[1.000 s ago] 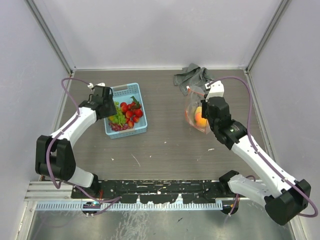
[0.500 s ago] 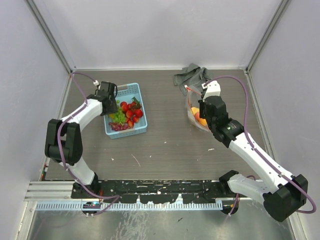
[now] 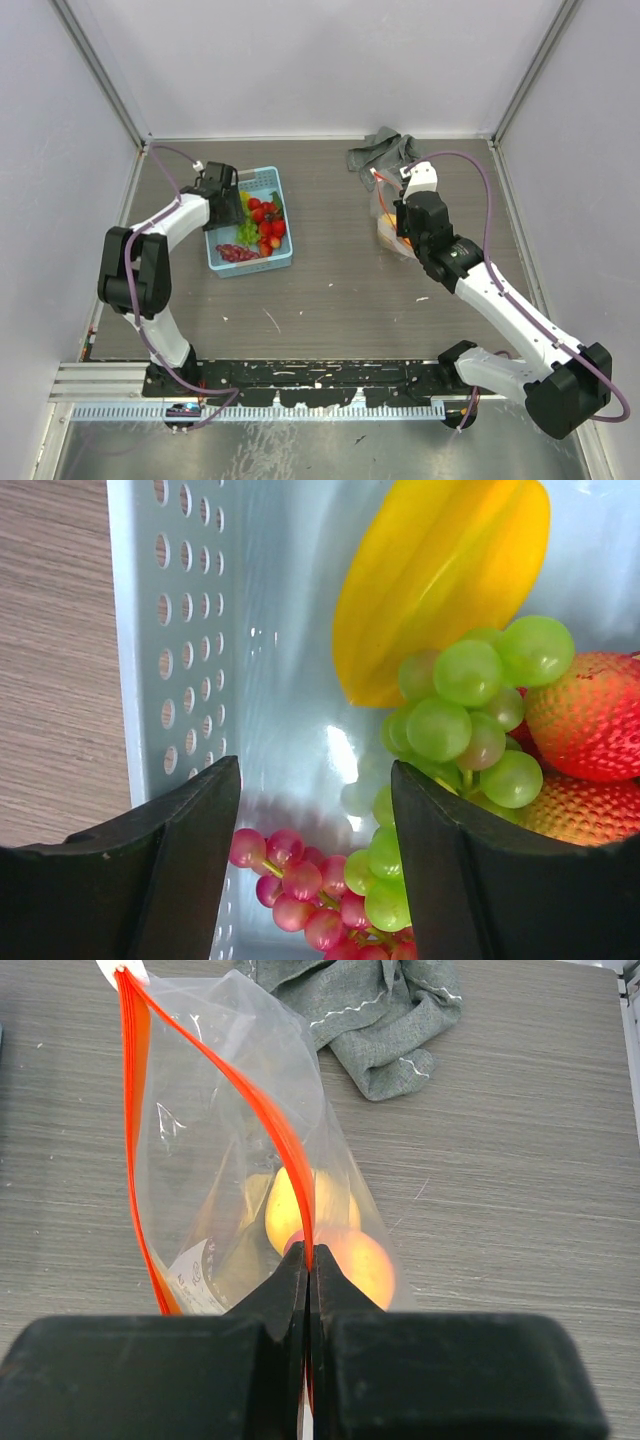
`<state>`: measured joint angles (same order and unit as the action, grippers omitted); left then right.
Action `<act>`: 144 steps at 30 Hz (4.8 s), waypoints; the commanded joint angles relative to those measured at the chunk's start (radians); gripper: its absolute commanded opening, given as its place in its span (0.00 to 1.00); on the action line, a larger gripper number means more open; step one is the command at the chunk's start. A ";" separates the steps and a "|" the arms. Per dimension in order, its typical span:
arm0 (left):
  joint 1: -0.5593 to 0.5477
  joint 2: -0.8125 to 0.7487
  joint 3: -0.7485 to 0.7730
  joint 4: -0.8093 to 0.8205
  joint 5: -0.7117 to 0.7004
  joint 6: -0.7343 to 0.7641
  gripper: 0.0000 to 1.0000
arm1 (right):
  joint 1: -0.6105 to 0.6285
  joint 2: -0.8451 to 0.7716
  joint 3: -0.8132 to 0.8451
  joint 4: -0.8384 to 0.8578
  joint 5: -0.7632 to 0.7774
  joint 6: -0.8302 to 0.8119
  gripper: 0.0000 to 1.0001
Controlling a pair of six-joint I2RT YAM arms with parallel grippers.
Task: Place the food in the zip-top bag and seal the zipper
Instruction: Pick up the fake fruit from the bin.
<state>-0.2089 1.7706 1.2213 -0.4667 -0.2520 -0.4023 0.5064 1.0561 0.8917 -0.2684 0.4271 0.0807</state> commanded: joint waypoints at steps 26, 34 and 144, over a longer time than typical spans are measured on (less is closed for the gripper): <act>0.066 0.131 0.313 -0.033 0.151 0.224 0.86 | -0.003 0.010 -0.004 0.061 -0.002 -0.016 0.00; 0.066 0.195 0.363 -0.020 0.255 0.503 0.87 | -0.003 0.023 -0.005 0.065 -0.007 -0.021 0.00; -0.538 -0.510 -0.087 0.523 0.494 -0.385 0.17 | 0.249 0.041 0.172 -0.025 0.048 0.171 0.01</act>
<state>-0.7048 1.2163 1.0687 -0.0513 0.2813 -0.7044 0.7254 1.1069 1.0554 -0.3851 0.4084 0.2184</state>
